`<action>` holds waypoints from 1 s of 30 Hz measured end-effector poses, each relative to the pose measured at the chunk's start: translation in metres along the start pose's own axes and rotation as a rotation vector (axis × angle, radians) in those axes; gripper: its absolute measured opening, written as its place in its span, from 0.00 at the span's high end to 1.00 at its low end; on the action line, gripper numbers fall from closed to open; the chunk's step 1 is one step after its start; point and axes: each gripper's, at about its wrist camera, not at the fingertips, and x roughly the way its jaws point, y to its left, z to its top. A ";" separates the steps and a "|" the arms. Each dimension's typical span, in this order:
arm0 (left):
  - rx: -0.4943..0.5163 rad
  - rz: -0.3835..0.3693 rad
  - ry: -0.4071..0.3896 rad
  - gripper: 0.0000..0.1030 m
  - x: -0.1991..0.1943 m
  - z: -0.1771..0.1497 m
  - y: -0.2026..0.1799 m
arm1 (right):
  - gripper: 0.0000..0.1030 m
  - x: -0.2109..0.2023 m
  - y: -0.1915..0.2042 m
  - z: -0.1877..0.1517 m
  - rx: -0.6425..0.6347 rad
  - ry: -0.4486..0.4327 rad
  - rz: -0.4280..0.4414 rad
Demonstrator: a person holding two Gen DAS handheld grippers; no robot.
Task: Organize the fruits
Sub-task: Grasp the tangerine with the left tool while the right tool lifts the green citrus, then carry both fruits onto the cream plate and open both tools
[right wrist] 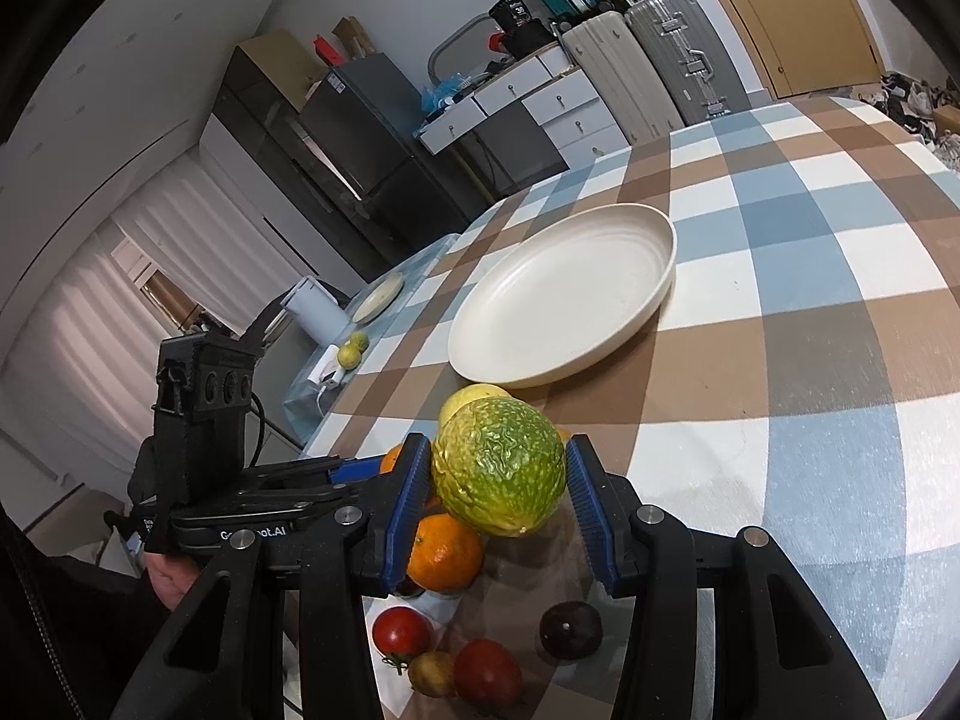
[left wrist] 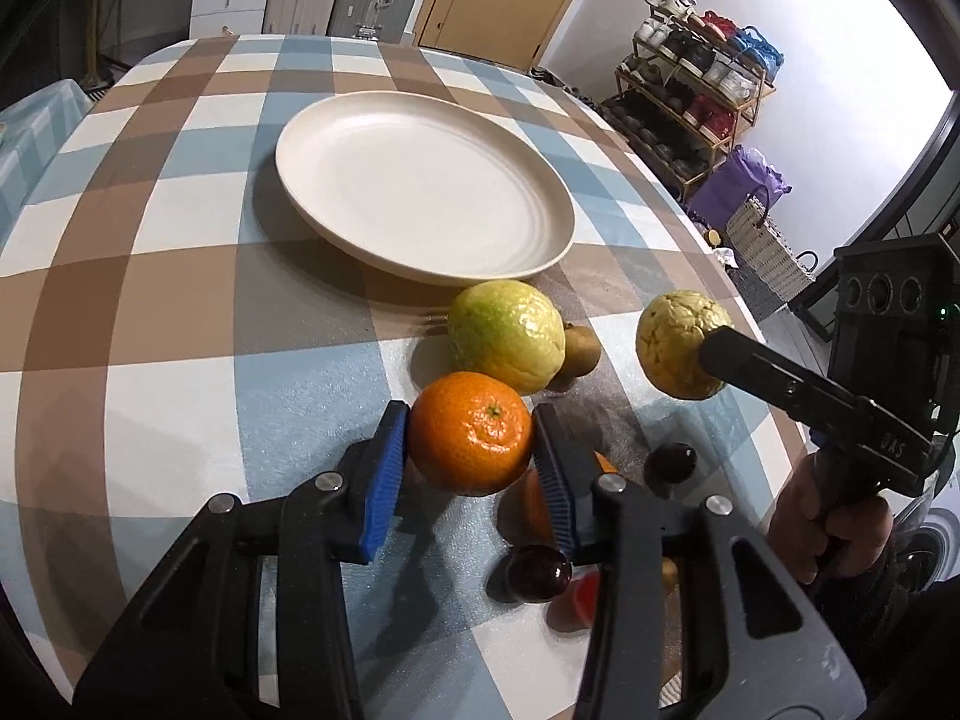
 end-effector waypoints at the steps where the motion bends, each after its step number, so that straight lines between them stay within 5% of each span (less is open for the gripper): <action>1: -0.001 0.002 -0.006 0.63 -0.002 0.001 0.001 | 0.54 0.001 0.000 0.001 -0.001 -0.001 0.003; 13: 0.042 -0.007 -0.072 0.63 -0.028 0.037 0.002 | 0.54 0.006 0.004 0.022 -0.019 -0.013 0.030; 21: 0.075 -0.026 -0.134 0.63 -0.039 0.105 0.000 | 0.54 0.009 0.009 0.064 -0.066 -0.038 0.037; 30: 0.086 -0.021 -0.104 0.63 -0.007 0.176 0.012 | 0.54 0.032 -0.008 0.127 -0.066 -0.049 0.037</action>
